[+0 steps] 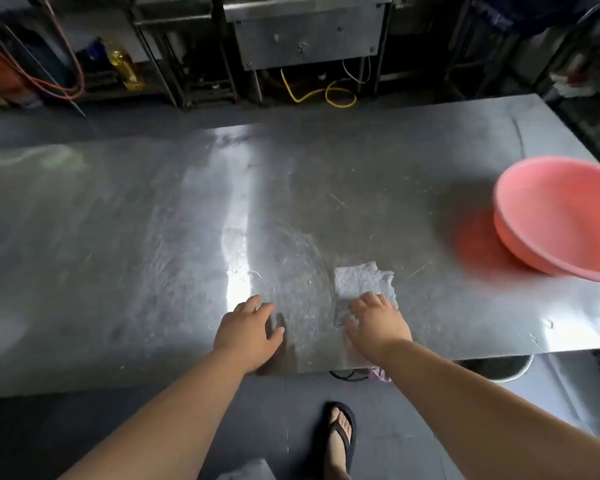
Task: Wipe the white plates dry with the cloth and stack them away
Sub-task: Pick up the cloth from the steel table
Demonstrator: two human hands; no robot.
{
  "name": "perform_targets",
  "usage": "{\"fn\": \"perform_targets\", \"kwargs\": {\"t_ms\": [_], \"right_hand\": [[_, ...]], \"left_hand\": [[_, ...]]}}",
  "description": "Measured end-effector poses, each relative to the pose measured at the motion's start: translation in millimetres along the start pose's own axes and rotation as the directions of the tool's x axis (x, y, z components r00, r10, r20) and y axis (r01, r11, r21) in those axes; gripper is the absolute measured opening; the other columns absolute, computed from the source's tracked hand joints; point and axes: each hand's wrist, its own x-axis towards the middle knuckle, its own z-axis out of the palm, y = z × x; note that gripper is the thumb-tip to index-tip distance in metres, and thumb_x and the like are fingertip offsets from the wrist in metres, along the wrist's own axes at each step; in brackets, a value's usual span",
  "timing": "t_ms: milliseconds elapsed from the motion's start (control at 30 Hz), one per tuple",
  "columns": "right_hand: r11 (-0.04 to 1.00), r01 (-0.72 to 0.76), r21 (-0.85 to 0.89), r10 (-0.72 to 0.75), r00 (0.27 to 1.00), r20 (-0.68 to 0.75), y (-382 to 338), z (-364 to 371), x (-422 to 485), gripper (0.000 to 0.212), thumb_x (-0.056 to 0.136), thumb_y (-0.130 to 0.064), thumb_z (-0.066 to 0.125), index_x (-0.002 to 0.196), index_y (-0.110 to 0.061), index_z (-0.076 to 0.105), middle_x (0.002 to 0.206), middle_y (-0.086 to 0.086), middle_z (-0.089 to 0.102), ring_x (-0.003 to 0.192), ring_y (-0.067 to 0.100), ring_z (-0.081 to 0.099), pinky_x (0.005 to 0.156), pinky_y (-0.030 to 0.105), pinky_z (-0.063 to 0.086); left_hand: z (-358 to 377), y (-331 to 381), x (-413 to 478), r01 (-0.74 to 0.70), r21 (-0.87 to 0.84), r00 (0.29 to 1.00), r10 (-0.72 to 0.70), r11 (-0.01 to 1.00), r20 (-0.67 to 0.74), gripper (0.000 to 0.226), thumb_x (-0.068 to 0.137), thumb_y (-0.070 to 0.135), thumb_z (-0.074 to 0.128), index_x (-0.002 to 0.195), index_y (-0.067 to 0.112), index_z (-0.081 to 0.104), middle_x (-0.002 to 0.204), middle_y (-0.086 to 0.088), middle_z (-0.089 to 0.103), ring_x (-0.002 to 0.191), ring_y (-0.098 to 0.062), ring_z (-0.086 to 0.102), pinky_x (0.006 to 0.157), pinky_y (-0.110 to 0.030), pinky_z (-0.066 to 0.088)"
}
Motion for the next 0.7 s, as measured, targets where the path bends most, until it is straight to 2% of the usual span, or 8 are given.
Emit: {"fn": "perform_targets", "kwargs": {"t_ms": [167,333,400,467,567,700], "right_hand": [[0.997,-0.002,-0.082,0.000,1.000,-0.021,-1.6,5.4,23.5,0.042,0.101,-0.043,0.045,0.139,-0.029,0.054,0.145,-0.002,0.045,0.136,0.023,0.038,0.116,0.039,0.031],[0.992,-0.042,-0.118,0.034,0.997,-0.067,-6.6,20.7,35.3,0.053,0.103,-0.049,0.040,0.152,-0.027,0.041,0.161,0.004,0.026,0.148,0.030,0.023,0.122,0.044,0.019],[0.994,-0.040,-0.098,0.029,0.993,-0.110,-5.7,29.9,37.2,0.055,0.102,-0.049,0.042,0.152,-0.029,0.039,0.162,0.005,0.024,0.149,0.031,0.020,0.122,0.046,0.016],[0.996,-0.034,-0.086,0.020,0.987,-0.159,-0.4,39.0,39.2,0.055,0.100,-0.048,0.047,0.151,-0.030,0.041,0.161,0.007,0.028,0.149,0.033,0.022,0.122,0.048,0.017],[0.998,-0.005,-0.056,-0.009,0.969,-0.245,9.4,45.4,44.7,0.049,0.096,-0.046,0.060,0.142,-0.031,0.052,0.152,0.006,0.039,0.140,0.034,0.034,0.118,0.052,0.028],[0.999,-0.012,-0.050,-0.006,0.939,-0.343,14.5,47.9,53.9,0.038,0.092,-0.039,0.071,0.128,-0.029,0.066,0.139,0.008,0.052,0.127,0.032,0.039,0.111,0.047,0.025]], "left_hand": [[8.3,2.1,18.0,-0.023,-0.005,1.000,0.023,1.000,-0.017,0.054,0.098,0.058,0.045,0.147,0.034,0.044,0.163,0.006,0.029,0.143,-0.020,0.038,0.117,-0.039,0.032],[13.3,-6.2,40.6,-0.076,0.061,0.996,0.078,0.995,-0.031,0.055,0.097,0.058,0.044,0.147,0.035,0.041,0.163,0.006,0.028,0.145,-0.020,0.034,0.121,-0.042,0.027],[14.4,-7.6,50.0,-0.081,0.074,0.994,0.085,0.994,-0.062,0.054,0.096,0.058,0.044,0.144,0.034,0.044,0.159,0.006,0.034,0.142,-0.020,0.037,0.119,-0.042,0.028],[17.2,-9.2,57.7,-0.090,0.097,0.992,0.098,0.991,-0.080,0.054,0.093,0.058,0.044,0.141,0.033,0.048,0.150,0.007,0.042,0.137,-0.021,0.042,0.115,-0.042,0.033],[23.6,-11.8,64.6,-0.089,0.101,0.989,0.100,0.991,-0.108,0.053,0.091,0.057,0.046,0.137,0.031,0.053,0.138,0.005,0.048,0.128,-0.022,0.048,0.111,-0.042,0.039],[32.9,-14.1,65.9,-0.102,0.076,0.980,0.113,0.992,-0.165,0.053,0.088,0.055,0.047,0.131,0.026,0.060,0.132,0.001,0.052,0.122,-0.024,0.052,0.105,-0.043,0.044]]}}
